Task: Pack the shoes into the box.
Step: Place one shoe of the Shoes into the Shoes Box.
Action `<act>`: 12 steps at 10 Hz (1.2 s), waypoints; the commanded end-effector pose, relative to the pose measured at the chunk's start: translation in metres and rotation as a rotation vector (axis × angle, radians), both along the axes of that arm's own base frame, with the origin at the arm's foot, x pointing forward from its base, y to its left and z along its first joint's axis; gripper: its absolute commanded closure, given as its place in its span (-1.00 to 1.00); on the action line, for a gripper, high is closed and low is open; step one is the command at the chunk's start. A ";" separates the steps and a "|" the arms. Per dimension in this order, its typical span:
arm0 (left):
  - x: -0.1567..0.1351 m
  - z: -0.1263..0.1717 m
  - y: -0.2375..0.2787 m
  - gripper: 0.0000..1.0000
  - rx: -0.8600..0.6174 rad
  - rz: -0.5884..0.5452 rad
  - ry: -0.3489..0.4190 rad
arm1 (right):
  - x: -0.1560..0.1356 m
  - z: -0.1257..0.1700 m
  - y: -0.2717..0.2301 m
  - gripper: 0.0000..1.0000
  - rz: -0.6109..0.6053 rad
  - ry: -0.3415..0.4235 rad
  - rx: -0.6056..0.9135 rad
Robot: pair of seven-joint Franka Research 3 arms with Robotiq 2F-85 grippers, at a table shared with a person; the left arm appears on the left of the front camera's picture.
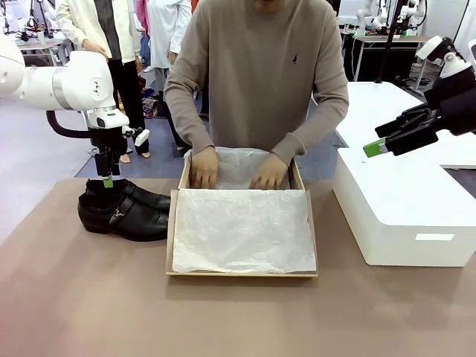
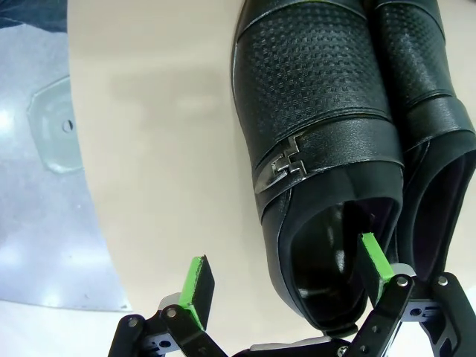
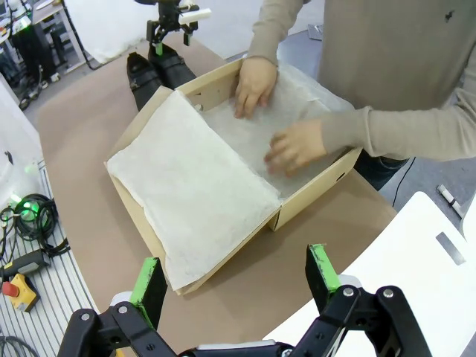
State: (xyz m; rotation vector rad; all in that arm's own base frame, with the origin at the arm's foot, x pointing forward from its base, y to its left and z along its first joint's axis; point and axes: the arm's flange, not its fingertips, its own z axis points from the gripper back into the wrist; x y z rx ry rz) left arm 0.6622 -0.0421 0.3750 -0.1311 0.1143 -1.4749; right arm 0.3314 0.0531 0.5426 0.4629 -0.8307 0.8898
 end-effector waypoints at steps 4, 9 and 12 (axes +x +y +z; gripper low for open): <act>0.012 -0.011 0.001 -1.00 -0.024 0.026 0.028 | 0.002 -0.001 0.000 -1.00 0.016 -0.011 0.008; 0.012 -0.027 0.001 -1.00 -0.027 0.023 0.043 | 0.002 -0.001 0.000 -1.00 0.016 -0.011 0.008; 0.013 -0.036 0.001 -1.00 -0.018 0.030 0.057 | 0.002 -0.001 0.000 -1.00 0.016 -0.011 0.008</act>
